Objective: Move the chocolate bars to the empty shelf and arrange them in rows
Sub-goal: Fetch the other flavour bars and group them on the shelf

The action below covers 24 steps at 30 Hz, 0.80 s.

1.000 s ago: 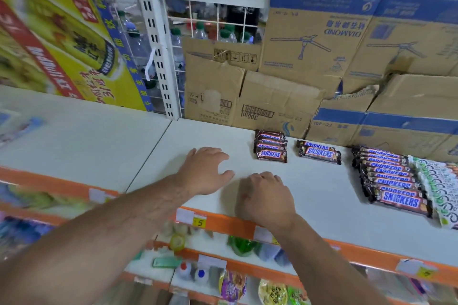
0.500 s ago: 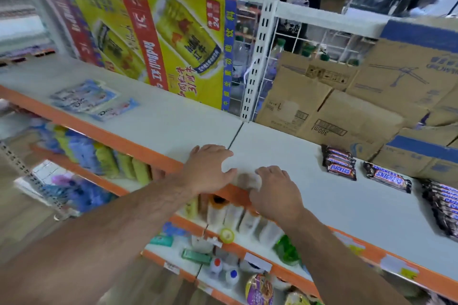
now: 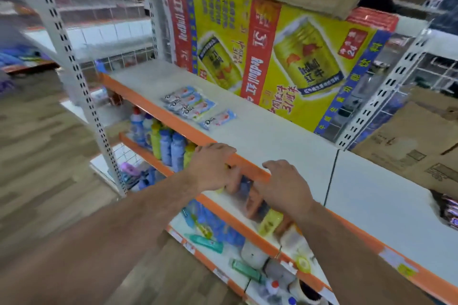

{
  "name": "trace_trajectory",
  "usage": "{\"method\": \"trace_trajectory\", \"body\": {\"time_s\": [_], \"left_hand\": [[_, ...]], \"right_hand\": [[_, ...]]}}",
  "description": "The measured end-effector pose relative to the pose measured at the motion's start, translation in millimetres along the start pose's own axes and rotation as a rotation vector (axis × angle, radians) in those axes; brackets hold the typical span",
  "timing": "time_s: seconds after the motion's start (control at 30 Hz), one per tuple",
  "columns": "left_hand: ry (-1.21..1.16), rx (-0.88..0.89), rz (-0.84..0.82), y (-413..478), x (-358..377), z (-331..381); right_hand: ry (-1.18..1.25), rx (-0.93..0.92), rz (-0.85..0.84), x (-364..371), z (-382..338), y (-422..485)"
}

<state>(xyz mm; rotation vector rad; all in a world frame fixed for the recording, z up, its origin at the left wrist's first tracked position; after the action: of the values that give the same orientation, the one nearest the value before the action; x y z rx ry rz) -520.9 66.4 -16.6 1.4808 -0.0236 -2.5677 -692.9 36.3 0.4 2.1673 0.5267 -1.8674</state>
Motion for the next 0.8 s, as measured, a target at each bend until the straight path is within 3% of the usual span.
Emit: {"method": "trace_trajectory", "body": {"time_s": [0.57, 0.8], "left_hand": [[0.090, -0.243, 0.197, 115.7, -66.7, -146.9], [0.356, -0.306, 0.051, 163.9, -55.4, -177.8]], "right_hand": [[0.039, -0.313, -0.061, 29.6, -107.9, 204.5], [-0.040, -0.442, -0.040, 40.9, -122.8, 252.8]]}}
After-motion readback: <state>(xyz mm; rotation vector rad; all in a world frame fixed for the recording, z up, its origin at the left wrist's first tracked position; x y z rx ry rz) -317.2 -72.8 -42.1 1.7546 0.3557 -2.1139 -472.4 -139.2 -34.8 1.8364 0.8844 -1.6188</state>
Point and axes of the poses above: each hand's wrist, its own y-axis towards the middle knuckle, its own x-axis out of the palm, z = x × y, the point moved 9 cm from there along y, towards the middle knuckle, and after that the axes turned 7 degrees about -y, right-handed, at the moved point
